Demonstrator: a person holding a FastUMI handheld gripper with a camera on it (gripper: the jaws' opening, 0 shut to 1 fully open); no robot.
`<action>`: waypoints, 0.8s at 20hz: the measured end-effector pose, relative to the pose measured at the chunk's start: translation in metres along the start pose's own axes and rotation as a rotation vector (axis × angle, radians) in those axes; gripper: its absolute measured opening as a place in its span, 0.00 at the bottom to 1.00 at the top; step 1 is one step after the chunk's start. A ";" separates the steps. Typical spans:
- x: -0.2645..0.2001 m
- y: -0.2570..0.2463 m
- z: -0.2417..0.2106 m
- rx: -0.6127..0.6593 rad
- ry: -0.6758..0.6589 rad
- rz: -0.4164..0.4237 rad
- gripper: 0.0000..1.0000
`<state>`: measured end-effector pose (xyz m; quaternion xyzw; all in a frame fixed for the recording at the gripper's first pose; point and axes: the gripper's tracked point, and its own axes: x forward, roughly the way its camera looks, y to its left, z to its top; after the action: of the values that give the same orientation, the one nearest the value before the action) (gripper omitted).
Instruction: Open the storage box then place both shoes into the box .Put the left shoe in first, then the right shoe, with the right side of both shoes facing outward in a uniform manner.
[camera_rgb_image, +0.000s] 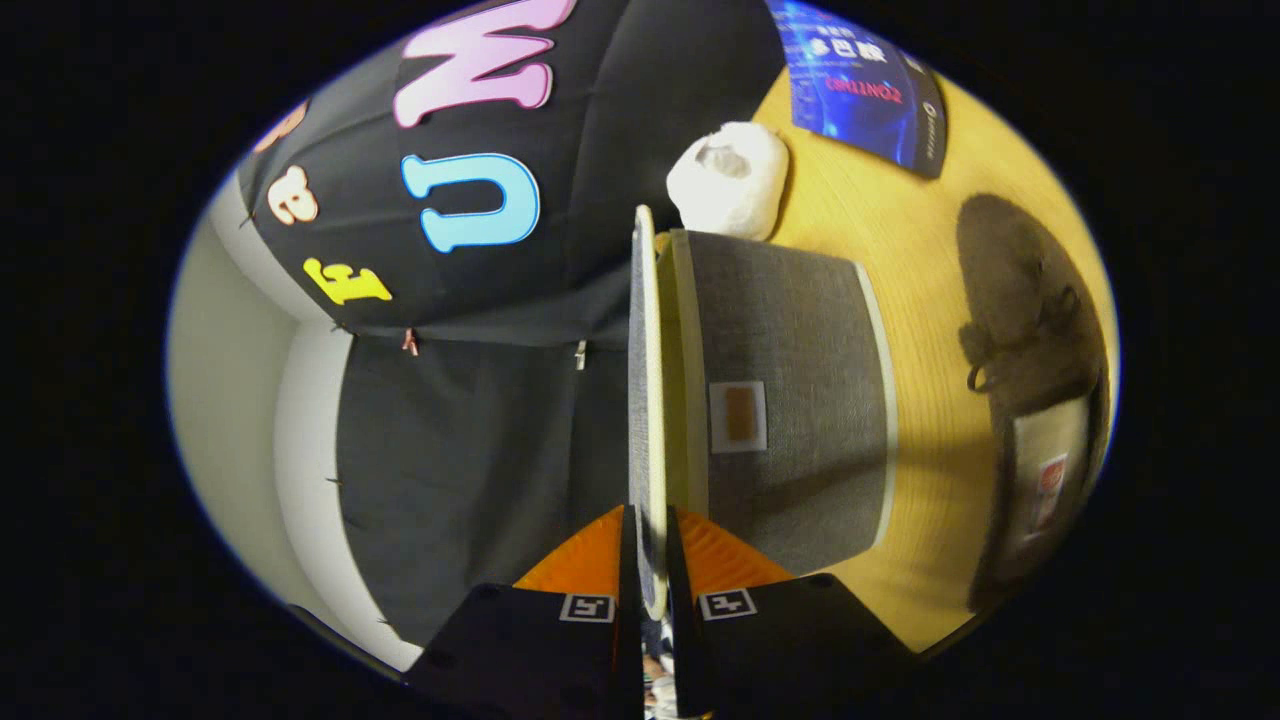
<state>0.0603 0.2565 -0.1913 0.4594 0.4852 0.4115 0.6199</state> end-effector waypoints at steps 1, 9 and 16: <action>0.004 0.004 -0.004 -0.009 0.015 -0.008 0.16; 0.025 0.019 -0.006 -0.088 -0.067 -0.212 0.05; 0.037 0.080 -0.003 -0.163 -0.095 -0.265 0.06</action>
<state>0.0596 0.3112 -0.1223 0.3584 0.4765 0.3421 0.7263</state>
